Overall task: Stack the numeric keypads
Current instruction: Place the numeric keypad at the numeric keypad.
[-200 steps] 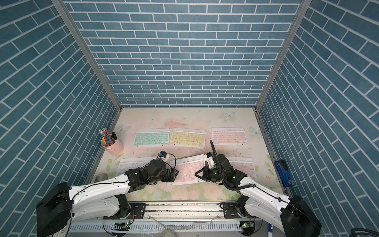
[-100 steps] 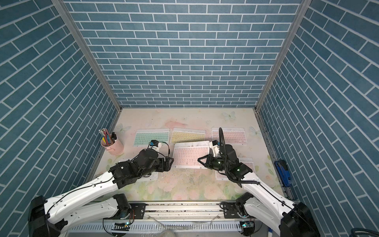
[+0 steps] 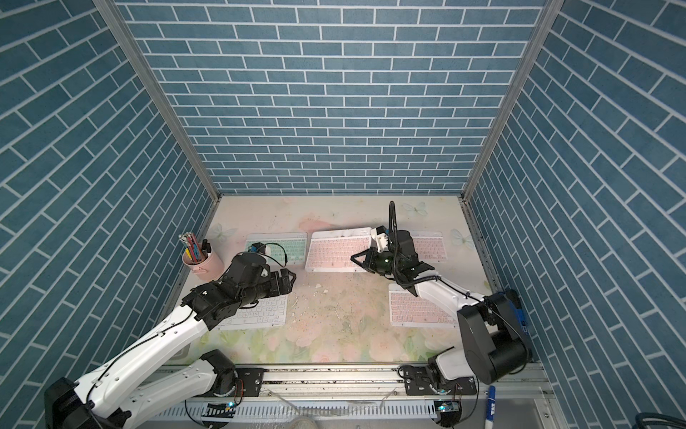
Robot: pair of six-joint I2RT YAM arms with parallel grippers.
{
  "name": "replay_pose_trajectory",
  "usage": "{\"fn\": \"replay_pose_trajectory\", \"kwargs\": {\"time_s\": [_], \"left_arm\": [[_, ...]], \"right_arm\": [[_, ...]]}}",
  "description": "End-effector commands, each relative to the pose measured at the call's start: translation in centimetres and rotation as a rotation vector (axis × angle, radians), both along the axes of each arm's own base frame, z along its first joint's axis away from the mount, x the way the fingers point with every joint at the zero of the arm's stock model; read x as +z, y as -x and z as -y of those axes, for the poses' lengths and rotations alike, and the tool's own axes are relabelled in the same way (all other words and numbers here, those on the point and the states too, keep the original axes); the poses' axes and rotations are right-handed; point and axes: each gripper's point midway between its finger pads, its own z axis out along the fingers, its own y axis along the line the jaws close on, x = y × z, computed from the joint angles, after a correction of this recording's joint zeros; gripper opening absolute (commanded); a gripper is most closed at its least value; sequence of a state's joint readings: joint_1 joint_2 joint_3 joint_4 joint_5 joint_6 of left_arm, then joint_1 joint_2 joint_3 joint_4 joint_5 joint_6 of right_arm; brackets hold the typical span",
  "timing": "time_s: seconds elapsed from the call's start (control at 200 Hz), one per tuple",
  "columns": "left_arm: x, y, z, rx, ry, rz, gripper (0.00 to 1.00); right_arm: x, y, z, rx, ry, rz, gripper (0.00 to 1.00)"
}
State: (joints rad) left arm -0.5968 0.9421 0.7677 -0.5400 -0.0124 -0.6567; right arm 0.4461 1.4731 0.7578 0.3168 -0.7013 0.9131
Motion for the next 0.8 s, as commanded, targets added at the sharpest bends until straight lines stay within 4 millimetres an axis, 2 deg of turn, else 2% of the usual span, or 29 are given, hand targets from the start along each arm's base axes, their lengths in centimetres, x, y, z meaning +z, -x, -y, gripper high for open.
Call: {"fn": "replay_pose_trajectory", "kwargs": {"time_s": [0.0, 0.155, 0.295, 0.665, 0.795], "left_arm": [[0.6, -0.7, 0.5, -0.036, 0.009, 0.015, 0.91], [0.2, -1.3, 1.0, -0.05, 0.021, 0.019, 0.92], [-0.3, -1.8, 1.5, -0.06, 0.029, 0.013, 0.92], [-1.7, -2.1, 2.0, -0.064, 0.037, -0.011, 0.91], [-1.9, -2.1, 2.0, -0.065, 0.038, -0.017, 0.92]], "right_arm": [[3.6, -2.8, -0.9, 0.022, -0.11, 0.113, 0.0], [1.7, -5.3, -1.2, 0.019, -0.116, 0.083, 0.0], [0.5, -6.7, -1.8, 0.042, -0.164, 0.047, 0.0], [-3.9, -7.3, -2.0, 0.058, -0.136, -0.051, 0.0], [-4.9, -7.6, -1.7, 0.05, -0.133, -0.068, 0.0]]}}
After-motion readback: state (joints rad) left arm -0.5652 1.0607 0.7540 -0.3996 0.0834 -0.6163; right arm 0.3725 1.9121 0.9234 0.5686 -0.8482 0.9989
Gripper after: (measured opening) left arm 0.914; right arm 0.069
